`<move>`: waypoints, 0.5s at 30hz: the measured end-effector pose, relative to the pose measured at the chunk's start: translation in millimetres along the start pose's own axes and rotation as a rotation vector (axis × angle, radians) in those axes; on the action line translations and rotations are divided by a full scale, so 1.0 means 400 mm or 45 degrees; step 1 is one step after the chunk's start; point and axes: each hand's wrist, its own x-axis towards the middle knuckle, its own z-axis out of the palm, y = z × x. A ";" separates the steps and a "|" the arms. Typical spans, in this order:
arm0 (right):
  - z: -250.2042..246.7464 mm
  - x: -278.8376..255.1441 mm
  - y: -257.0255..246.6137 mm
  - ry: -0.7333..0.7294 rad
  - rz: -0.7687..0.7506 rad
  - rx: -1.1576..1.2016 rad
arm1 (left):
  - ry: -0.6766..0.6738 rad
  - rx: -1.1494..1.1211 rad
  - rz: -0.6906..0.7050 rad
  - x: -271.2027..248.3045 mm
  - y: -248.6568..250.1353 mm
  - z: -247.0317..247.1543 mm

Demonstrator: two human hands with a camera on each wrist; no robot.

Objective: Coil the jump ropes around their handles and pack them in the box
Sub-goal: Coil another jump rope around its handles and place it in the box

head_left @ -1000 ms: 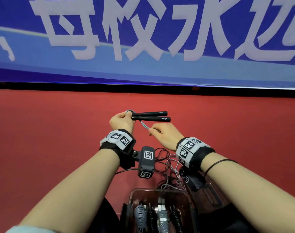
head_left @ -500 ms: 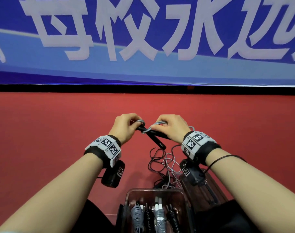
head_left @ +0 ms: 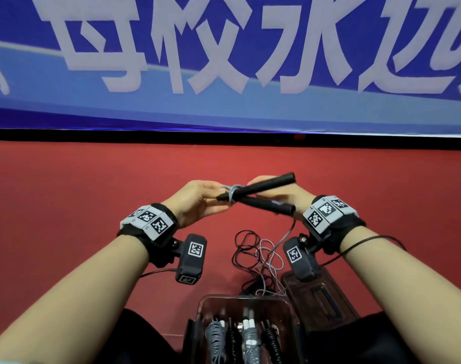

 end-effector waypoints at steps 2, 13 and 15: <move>0.027 0.003 -0.002 0.113 0.081 0.039 | 0.036 -0.140 0.001 0.000 0.008 0.006; 0.111 0.030 0.026 0.415 0.137 -0.052 | 0.386 -0.555 -0.161 0.017 0.013 0.039; 0.134 0.030 0.022 0.458 0.104 -0.299 | 0.471 -0.628 -0.185 0.020 0.012 0.048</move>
